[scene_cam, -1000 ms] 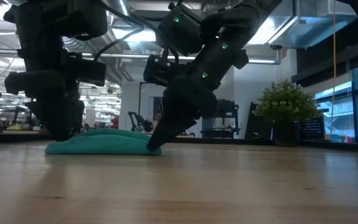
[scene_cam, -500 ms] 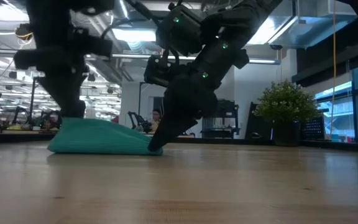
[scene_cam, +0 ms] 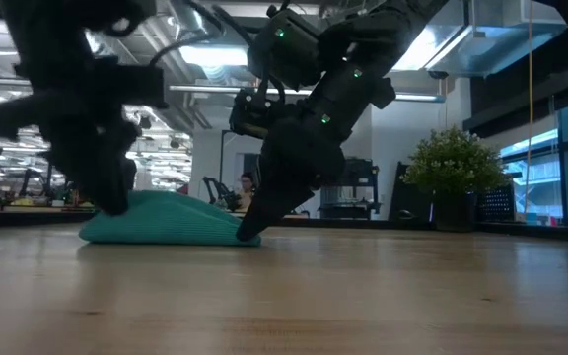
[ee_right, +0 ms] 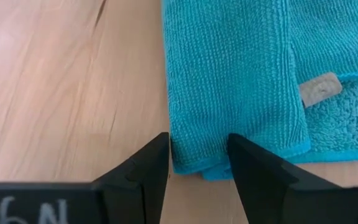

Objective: Roll microfiber towels into tight, uniform cylinder then place into a basket
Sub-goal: Roll the blue microfiber cloth

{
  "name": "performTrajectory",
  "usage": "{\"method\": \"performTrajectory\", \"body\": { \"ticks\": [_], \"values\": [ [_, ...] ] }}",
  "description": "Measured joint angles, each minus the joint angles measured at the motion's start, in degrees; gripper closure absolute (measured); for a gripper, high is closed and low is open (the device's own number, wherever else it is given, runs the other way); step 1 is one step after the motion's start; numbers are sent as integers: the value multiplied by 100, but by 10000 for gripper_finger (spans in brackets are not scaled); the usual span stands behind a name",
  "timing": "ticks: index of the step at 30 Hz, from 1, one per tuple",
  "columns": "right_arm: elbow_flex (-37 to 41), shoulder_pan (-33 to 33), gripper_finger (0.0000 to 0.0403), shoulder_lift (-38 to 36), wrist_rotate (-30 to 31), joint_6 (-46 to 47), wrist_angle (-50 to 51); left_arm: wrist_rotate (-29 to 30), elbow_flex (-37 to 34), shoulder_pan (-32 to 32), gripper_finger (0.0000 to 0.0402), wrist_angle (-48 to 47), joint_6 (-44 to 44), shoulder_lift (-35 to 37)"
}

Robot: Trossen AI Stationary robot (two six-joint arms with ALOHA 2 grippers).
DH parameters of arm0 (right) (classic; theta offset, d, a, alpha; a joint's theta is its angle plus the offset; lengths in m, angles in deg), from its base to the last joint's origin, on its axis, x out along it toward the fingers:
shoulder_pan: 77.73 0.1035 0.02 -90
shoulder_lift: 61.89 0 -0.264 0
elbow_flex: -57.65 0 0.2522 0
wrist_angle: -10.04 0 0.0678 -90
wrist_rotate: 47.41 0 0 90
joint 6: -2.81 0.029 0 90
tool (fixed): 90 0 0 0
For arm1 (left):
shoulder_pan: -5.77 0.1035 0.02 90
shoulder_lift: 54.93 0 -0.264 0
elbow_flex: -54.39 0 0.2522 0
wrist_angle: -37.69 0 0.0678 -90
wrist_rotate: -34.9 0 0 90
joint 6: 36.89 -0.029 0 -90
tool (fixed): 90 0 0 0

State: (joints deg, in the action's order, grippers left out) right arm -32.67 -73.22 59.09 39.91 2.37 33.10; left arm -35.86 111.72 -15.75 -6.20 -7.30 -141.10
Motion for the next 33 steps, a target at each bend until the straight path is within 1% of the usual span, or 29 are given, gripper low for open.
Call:
{"method": "performTrajectory", "body": {
  "ticks": [4, 10, 16, 18, 20, 26, 33],
  "values": [
    [0, 0, 236, 0, 0, -7, 0, -36, -474, 121, 323, 624, -2, 0],
    [-126, 4, 236, -10, 2, -385, 61, -37, -743, 171, 323, 795, 168, 31],
    [-310, 187, 236, -153, 152, -928, 184, -158, -783, 166, 323, 791, 156, 26],
    [-274, 236, 236, -153, 295, -1045, 210, -177, -787, 166, 323, 791, 142, 24],
    [-180, 264, 236, -153, 306, -1209, 194, -185, -789, 166, 323, 795, 135, 21],
    [-74, 273, 236, -127, 802, -1312, 71, -210, -798, 169, 323, 828, 133, 15],
    [-71, 273, 236, 168, 904, -1511, -195, -239, -800, 166, 323, 844, 128, 11]
  ]
}}
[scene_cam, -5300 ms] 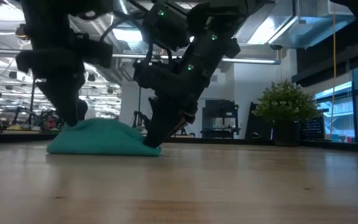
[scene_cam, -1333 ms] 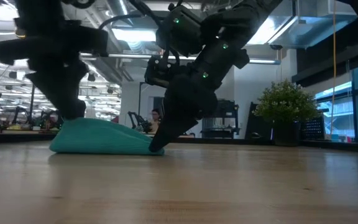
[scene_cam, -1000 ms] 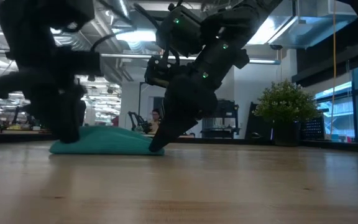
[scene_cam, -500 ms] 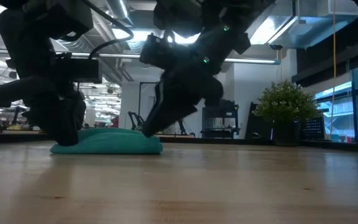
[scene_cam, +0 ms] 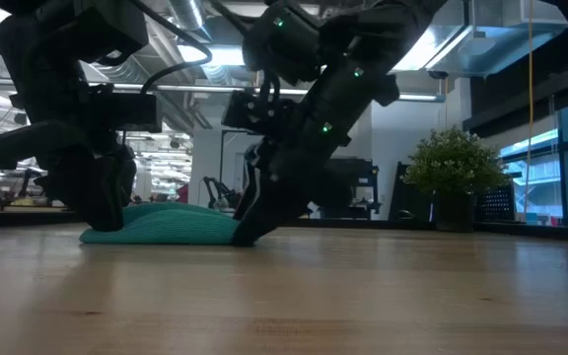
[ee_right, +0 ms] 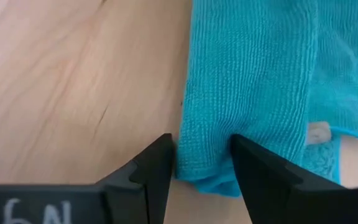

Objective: Roll microfiber towels into tight, uniform cylinder then place into a basket
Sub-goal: Roll the blue microfiber cloth

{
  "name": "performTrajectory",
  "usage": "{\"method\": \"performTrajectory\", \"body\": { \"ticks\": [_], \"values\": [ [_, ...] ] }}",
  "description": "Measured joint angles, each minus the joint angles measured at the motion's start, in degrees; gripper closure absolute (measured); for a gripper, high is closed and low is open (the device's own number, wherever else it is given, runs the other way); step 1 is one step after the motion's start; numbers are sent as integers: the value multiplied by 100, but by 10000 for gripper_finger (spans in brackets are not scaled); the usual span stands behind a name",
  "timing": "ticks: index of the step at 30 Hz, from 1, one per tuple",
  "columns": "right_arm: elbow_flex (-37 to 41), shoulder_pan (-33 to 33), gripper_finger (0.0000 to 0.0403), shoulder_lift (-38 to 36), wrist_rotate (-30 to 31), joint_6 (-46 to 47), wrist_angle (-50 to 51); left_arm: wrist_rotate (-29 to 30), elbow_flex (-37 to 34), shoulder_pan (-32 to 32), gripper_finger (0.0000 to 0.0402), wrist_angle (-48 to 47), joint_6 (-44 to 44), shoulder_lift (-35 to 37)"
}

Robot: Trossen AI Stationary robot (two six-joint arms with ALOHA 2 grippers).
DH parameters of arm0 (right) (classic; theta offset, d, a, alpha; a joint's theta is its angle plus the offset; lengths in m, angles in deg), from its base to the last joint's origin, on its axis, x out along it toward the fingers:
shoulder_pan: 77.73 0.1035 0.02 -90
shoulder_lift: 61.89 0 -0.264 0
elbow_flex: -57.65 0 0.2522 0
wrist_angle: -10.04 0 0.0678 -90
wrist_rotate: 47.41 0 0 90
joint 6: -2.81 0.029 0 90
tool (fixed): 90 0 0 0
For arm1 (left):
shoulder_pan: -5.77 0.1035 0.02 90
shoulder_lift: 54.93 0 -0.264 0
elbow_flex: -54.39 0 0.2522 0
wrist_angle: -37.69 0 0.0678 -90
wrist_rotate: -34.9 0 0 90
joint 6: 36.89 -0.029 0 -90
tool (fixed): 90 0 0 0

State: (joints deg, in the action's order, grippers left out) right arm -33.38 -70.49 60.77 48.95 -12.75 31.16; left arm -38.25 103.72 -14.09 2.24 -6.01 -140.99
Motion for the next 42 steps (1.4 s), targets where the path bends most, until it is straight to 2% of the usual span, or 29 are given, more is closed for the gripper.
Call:
{"method": "performTrajectory", "body": {
  "ticks": [3, 5, 9, 11, 12, 15, 19, 22, 26, 29, 34, 38, 42],
  "values": [
    [-8, 18, 238, 32, 284, 176, 23, -6, 0, 0, 323, 7, -4, -1],
    [-8, 15, 251, 36, 261, 366, 40, -8, 0, 0, 323, 8, -7, -2],
    [-8, 15, 326, 49, 192, 631, 37, -31, -2, 0, 323, 8, -60, -2],
    [-16, -12, 376, 53, -55, 627, 32, -94, -2, -6, 323, 14, -144, -2],
    [-49, -35, 387, 53, -241, 638, 80, -109, -2, -7, 323, 17, -151, -2],
    [-267, -106, 388, 74, -728, 975, 415, -137, -2, -2, 323, 15, -216, -2],
    [-657, -273, 396, 92, -1732, 1524, 1030, -224, 0, -9, 323, 65, -454, -4],
    [-838, -435, 396, 92, -2528, 1873, 1124, -258, 0, -9, 323, 62, -619, -4],
    [-973, -670, 397, 92, -3282, 2407, 1110, -300, 0, -9, 323, 60, -915, -4],
    [-971, -854, 397, 91, -3598, 2825, 1110, -309, 0, -9, 323, 56, -1151, -4],
    [-971, -1125, 398, 90, -3760, 3497, 1106, -314, 0, -9, 323, 54, -1425, -7],
    [-971, -1336, 399, 90, -4249, 3785, 996, -382, 0, -2, 323, 60, -1684, -7],
    [-971, -1522, 399, 90, -4298, 4298, 951, -395, 0, -2, 323, 71, -1931, -7]
  ]
}}
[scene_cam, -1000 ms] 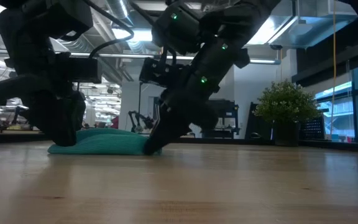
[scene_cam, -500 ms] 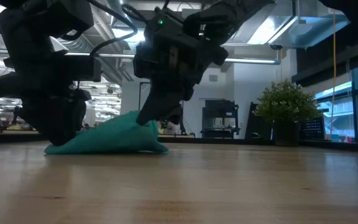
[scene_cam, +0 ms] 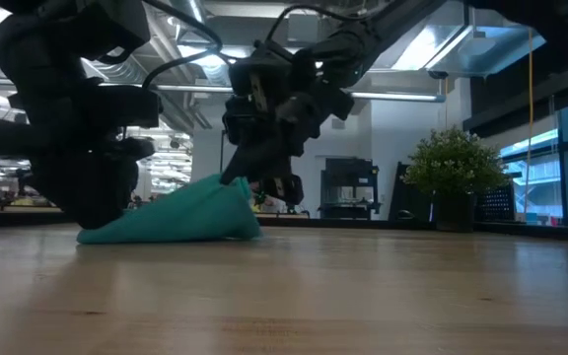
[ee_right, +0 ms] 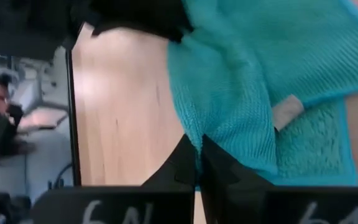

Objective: Roll microfiber towels into tight, uniform cylinder then place into a basket
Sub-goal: Roll the blue microfiber cloth

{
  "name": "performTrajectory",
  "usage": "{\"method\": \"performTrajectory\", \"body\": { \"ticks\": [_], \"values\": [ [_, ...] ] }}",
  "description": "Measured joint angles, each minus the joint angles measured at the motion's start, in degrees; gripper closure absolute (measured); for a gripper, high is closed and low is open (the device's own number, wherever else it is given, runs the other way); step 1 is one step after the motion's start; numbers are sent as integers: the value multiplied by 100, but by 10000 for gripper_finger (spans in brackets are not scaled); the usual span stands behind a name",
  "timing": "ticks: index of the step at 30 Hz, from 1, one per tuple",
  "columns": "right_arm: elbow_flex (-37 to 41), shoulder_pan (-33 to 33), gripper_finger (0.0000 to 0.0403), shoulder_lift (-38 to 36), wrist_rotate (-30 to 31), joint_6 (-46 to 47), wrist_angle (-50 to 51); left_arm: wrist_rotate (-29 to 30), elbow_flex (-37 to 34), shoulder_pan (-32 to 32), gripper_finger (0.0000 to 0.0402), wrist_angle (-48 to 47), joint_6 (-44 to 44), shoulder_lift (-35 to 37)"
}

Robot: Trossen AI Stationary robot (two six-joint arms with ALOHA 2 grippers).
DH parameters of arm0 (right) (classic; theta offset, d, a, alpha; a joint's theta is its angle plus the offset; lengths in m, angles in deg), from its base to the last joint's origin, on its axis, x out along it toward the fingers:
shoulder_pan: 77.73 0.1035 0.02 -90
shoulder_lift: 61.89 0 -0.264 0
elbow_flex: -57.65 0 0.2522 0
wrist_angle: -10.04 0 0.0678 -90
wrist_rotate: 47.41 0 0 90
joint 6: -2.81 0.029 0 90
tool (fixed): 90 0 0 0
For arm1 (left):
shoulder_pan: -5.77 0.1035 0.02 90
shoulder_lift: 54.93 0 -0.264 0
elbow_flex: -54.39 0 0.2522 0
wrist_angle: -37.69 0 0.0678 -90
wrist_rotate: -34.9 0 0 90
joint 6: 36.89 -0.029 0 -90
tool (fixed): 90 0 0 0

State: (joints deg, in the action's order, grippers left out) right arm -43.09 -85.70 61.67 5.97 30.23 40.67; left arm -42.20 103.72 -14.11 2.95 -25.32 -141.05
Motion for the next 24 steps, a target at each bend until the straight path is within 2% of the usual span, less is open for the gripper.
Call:
{"method": "performTrajectory", "body": {
  "ticks": [9, 15, 21, 24],
  "values": [
    [0, -227, 399, 30, 498, 775, -38, 7, -2, 7, 334, 63, -461, -7],
    [0, -234, 399, 100, 404, 813, -28, -11, -9, -7, 349, 88, -357, -4],
    [0, -46, 399, 101, 363, 704, -18, -344, -1, -132, 392, 107, -316, 4],
    [0, 73, 398, 101, 360, 717, -38, -458, 0, -259, 396, 133, -277, 4]
  ]
}}
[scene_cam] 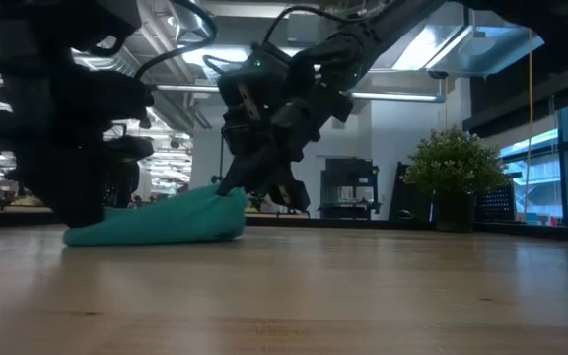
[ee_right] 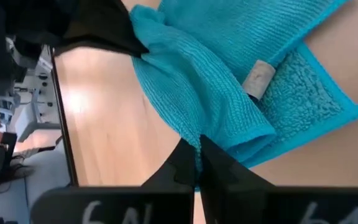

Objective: Roll microfiber towels into tight, uniform cylinder then place into a basket
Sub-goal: Roll the blue microfiber cloth

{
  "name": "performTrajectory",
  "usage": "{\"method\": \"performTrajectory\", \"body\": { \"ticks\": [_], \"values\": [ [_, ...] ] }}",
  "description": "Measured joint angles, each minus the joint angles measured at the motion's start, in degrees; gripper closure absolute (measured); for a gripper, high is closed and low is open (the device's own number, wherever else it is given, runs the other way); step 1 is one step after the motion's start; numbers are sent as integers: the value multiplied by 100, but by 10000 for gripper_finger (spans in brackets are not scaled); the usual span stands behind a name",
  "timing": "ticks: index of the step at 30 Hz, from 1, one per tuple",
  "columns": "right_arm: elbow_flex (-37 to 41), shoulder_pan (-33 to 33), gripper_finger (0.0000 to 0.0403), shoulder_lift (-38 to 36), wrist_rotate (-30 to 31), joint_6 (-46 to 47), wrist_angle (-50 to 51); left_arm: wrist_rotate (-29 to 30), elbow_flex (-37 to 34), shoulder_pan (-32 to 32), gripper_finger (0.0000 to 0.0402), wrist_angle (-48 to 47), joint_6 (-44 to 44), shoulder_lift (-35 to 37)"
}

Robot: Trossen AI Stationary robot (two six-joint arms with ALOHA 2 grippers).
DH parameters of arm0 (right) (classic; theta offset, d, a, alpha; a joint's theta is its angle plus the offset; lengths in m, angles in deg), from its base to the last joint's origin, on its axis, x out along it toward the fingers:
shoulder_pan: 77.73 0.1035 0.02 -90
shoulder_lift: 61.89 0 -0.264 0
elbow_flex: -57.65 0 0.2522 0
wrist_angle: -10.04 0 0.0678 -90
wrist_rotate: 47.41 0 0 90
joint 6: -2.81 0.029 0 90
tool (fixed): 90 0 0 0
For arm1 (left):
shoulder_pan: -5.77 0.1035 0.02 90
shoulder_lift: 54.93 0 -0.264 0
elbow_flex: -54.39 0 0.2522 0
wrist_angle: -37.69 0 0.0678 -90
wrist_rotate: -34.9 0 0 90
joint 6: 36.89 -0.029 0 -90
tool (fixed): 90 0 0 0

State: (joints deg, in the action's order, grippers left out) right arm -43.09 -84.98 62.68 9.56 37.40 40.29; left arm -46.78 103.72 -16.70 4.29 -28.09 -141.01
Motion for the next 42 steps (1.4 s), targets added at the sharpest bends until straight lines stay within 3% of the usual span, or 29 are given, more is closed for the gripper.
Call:
{"method": "performTrajectory", "body": {
  "ticks": [10, 18, 24, 42],
  "values": [
    [-2, 592, 397, 9, -483, 332, -503, -468, -1, -669, 400, 300, 264, -11],
    [0, 518, 396, 69, 48, 1076, -1050, -633, -9, -799, 401, 407, -24, -11],
    [-2, 336, 395, 286, 58, 1296, -1204, -627, -11, -788, 401, 375, -424, -9],
    [-13, 57, 394, 532, 556, 1030, -1094, -331, -11, -777, 401, 317, -445, -4]
  ]
}}
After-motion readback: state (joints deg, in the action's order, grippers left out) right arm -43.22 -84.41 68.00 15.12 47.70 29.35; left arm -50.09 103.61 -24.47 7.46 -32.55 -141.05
